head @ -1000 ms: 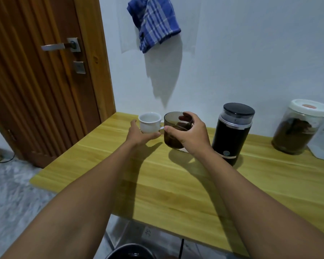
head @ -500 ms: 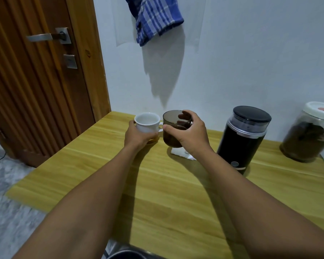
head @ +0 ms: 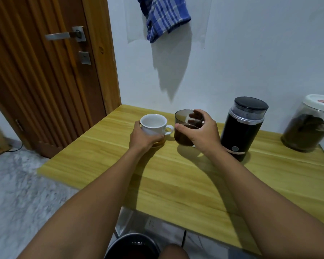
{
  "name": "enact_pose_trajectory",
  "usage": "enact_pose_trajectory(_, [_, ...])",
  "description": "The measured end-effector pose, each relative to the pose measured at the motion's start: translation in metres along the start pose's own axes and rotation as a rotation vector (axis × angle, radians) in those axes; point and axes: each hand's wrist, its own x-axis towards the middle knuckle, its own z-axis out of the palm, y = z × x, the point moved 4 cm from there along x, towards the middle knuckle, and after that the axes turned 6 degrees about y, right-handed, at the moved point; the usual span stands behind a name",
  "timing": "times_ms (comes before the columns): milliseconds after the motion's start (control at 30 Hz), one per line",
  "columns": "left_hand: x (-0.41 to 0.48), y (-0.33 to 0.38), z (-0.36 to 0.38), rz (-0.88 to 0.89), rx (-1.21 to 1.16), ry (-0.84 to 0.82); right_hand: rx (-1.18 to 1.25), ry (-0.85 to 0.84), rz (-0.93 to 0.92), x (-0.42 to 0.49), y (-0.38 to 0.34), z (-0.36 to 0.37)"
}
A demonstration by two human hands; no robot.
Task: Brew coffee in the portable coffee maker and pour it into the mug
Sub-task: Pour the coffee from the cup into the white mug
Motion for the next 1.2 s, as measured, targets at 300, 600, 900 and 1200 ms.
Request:
enact_pose_trajectory(300, [-0.063,-0.002,-0.031,0.021,-0.044,-0.024,-0.013,0.017,-0.017,-0.033,-0.011,-0.008])
enact_pose_trajectory(600, [-0.102,0.003,-0.056,0.047,-0.051,-0.035,-0.049,-0.095,-0.069,-0.045,-0.022,-0.023])
enact_pose_trajectory(900, [-0.106,-0.006,-0.065,0.085,-0.035,-0.118,-0.248,-0.285,-0.166,-0.034,-0.029,-0.011])
enact_pose_trajectory(1200, [-0.107,-0.009,-0.067,0.102,0.004,-0.127,-0.369,-0.381,-0.211,-0.022,-0.037,0.004])
